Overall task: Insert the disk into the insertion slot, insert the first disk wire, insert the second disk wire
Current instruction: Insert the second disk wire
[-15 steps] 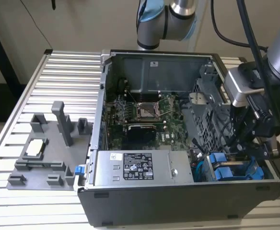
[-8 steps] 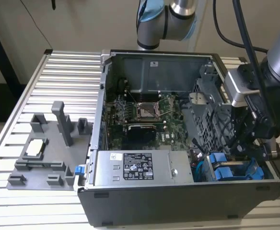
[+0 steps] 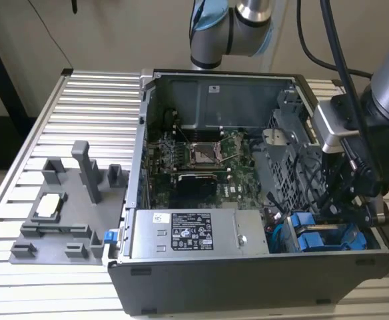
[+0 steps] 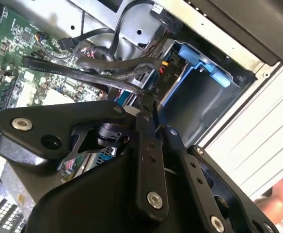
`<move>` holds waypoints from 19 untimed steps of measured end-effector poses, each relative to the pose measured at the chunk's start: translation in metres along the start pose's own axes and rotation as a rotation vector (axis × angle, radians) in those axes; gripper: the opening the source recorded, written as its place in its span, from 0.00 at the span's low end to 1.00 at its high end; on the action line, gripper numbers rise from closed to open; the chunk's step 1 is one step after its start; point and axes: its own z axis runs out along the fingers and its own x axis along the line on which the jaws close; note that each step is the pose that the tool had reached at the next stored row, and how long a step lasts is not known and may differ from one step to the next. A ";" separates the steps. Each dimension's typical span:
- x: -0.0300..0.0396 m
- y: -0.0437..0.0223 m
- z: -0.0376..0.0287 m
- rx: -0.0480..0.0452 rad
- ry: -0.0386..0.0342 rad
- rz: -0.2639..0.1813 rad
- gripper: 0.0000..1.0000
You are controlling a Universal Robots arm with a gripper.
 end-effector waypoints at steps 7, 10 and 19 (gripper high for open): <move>0.0003 -0.0008 0.0030 0.0000 0.0014 0.000 0.16; 0.0005 -0.0011 0.0045 0.0000 0.0010 0.001 0.16; 0.0009 -0.0010 0.0085 0.0000 0.0013 0.000 0.16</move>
